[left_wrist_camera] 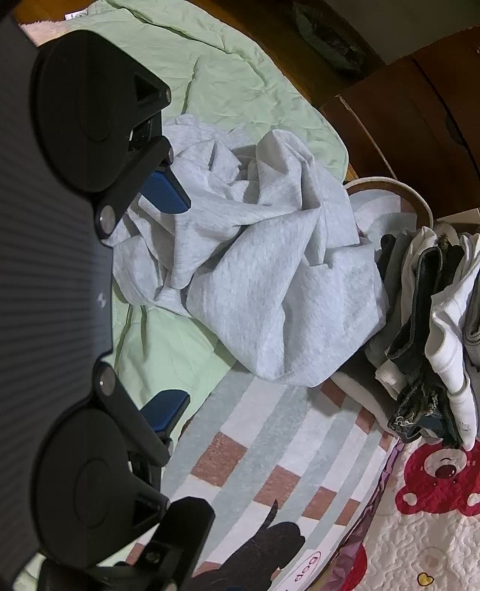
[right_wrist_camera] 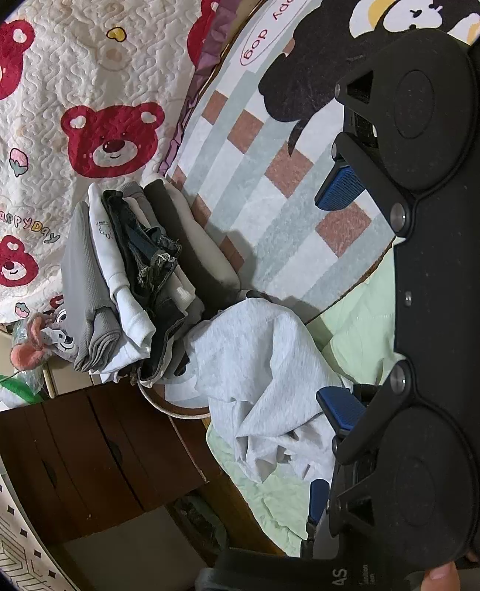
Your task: Fold clothes
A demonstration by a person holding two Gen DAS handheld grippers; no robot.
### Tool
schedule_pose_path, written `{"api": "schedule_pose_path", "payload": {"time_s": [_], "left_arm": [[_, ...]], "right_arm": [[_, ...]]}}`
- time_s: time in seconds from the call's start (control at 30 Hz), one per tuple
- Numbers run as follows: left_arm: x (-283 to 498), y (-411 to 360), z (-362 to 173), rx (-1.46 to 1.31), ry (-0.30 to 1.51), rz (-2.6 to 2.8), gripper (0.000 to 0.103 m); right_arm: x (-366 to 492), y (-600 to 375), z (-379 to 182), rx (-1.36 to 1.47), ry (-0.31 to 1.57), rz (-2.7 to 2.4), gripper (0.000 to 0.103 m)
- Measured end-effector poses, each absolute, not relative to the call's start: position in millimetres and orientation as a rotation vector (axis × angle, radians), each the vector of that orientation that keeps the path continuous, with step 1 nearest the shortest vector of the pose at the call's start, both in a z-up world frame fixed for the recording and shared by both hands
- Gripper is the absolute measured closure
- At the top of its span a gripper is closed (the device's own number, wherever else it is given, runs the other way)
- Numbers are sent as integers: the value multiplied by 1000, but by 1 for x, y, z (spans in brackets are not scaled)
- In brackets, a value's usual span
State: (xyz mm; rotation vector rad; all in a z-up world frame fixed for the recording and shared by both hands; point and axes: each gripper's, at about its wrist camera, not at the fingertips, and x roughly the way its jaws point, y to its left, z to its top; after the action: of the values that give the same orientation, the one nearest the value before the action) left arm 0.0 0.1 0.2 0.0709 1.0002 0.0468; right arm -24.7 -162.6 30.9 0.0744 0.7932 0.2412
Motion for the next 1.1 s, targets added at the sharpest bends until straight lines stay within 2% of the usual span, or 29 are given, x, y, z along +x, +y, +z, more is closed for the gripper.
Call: {"api": "schedule_pose_path", "payload": {"time_s": [1.1], "left_arm": [[1, 2, -3, 64, 1021, 36, 0]], "right_arm": [[-23, -162, 24, 102, 819, 242, 0]]}}
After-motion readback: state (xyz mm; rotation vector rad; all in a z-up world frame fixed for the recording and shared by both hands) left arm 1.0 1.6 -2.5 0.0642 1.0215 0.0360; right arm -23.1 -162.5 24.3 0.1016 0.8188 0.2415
